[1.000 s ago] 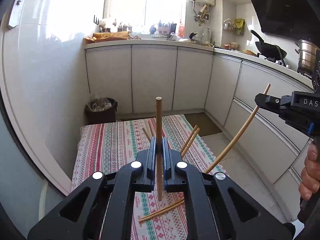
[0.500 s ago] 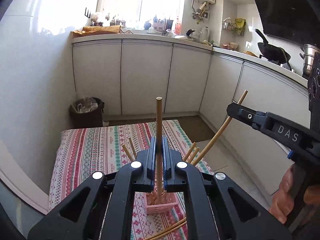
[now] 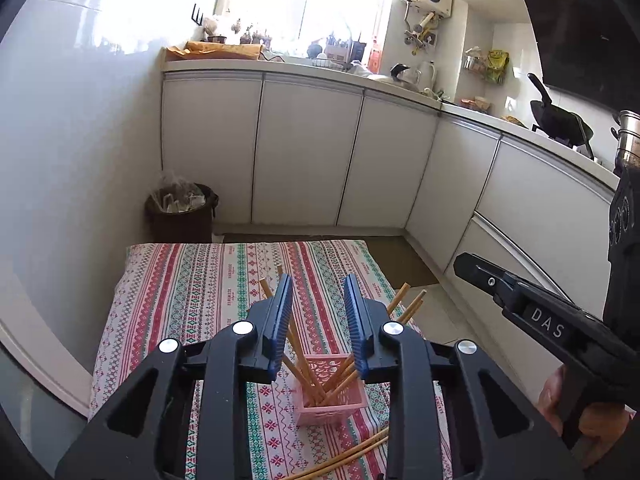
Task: Organize utensils
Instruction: 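Lower both held chopsticks into the pink cup and open both grippers, then lower the left gripper to the remaining chopsticks and close on one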
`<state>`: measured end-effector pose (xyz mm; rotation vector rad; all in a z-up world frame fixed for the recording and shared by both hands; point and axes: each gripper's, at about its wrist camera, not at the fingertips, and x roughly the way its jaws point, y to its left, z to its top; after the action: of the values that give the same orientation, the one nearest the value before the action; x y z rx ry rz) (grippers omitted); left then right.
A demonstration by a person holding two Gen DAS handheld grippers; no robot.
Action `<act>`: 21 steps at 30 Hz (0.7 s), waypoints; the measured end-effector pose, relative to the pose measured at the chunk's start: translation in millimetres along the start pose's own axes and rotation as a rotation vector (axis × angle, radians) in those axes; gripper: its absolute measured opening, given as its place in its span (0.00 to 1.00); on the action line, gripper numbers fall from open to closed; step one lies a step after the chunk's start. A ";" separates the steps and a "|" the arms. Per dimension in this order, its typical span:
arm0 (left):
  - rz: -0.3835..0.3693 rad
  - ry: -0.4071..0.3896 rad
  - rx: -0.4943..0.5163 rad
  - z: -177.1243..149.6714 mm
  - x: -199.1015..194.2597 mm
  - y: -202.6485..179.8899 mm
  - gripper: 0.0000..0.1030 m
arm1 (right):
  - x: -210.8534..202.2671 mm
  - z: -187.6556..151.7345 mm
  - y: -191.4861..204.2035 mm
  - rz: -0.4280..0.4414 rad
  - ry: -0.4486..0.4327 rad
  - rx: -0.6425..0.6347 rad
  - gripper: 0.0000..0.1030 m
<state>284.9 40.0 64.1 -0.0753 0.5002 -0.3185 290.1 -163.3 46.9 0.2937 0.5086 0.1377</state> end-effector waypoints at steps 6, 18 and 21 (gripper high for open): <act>0.011 -0.005 0.009 1.5 -20.0 -4.7 0.31 | -20.4 -2.9 9.0 -0.008 0.003 -0.028 0.10; 0.045 -0.029 0.016 -8.7 -56.6 -11.6 0.64 | -60.5 -23.9 6.7 -0.063 -0.004 -0.023 0.63; 0.056 -0.023 0.020 -15.4 -60.3 -14.0 0.84 | -73.7 -34.0 -6.3 -0.109 -0.024 0.015 0.85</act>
<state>223.6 46.0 80.3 -0.0454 0.4756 -0.2678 209.7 -176.0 50.5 0.2811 0.5009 0.0249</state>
